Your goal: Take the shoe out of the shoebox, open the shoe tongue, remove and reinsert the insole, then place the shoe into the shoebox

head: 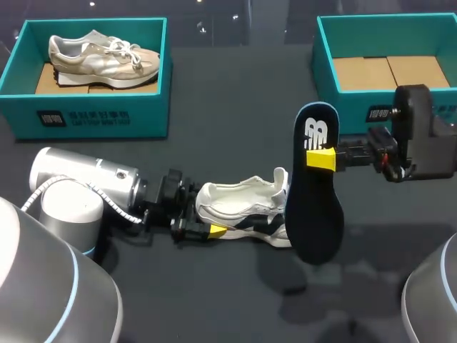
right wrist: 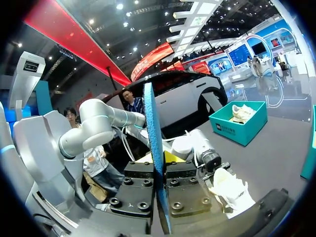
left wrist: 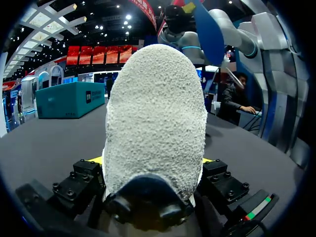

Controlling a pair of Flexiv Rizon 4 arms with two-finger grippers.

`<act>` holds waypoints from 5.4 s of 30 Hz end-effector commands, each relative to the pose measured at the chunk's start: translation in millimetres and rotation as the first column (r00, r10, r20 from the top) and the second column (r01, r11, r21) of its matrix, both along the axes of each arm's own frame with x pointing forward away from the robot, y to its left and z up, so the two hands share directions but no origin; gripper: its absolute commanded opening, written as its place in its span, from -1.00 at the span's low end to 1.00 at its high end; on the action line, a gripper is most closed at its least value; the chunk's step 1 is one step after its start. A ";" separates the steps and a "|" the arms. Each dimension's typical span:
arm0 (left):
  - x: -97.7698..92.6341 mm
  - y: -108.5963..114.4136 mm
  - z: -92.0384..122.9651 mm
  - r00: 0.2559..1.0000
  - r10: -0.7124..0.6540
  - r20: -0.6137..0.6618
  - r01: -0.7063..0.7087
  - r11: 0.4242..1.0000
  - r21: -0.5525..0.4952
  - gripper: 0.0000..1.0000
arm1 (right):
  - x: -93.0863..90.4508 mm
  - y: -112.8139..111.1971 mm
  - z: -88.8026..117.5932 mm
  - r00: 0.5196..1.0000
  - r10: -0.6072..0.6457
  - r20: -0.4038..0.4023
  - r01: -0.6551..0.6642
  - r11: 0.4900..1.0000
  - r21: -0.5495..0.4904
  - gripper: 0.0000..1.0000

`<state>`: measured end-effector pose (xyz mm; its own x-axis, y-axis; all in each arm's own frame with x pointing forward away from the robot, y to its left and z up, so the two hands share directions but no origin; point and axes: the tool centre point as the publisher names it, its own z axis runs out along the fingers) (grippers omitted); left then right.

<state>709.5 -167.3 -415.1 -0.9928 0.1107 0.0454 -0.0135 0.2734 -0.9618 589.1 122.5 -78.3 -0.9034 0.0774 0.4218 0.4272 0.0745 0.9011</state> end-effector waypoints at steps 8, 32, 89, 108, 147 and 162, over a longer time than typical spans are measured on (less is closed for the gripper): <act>0.1 -1.5 -0.4 1.000 0.000 0.000 0.000 1.000 0.002 -1.00 | 1.1 -1.6 2.5 0.992 -0.124 0.025 0.126 0.988 -0.085 -1.00; 0.1 -1.5 -0.4 1.000 0.000 0.000 0.000 1.000 0.002 -1.00 | 14.2 -4.4 -7.0 1.000 -0.004 0.014 0.004 1.000 -0.005 -1.00; -0.4 43.9 26.7 0.992 -0.070 0.104 0.016 0.894 0.448 1.00 | 12.5 -3.6 -5.8 1.000 0.009 0.016 -0.009 1.000 0.002 -1.00; 0.1 54.0 42.7 0.988 -0.067 0.136 -0.057 0.670 0.740 1.00 | 12.5 -3.6 -5.8 1.000 0.009 0.016 -0.009 1.000 0.002 -1.00; 13.6 52.3 58.8 0.974 -0.120 0.193 -0.126 0.422 0.898 1.00 | 12.5 -3.6 -5.8 1.000 0.009 0.016 -0.009 1.000 0.002 -1.00; 32.1 10.1 109.8 0.957 -0.177 0.229 -0.124 0.464 0.877 1.00 | 12.5 -3.6 -5.8 1.000 0.009 0.016 -0.009 1.000 0.002 -1.00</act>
<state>737.2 -146.6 -306.7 -0.9757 0.1842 -0.1187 0.2040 0.9614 -0.1848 600.7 117.4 -83.3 -0.9105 0.0684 0.4077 0.4122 0.0753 0.9080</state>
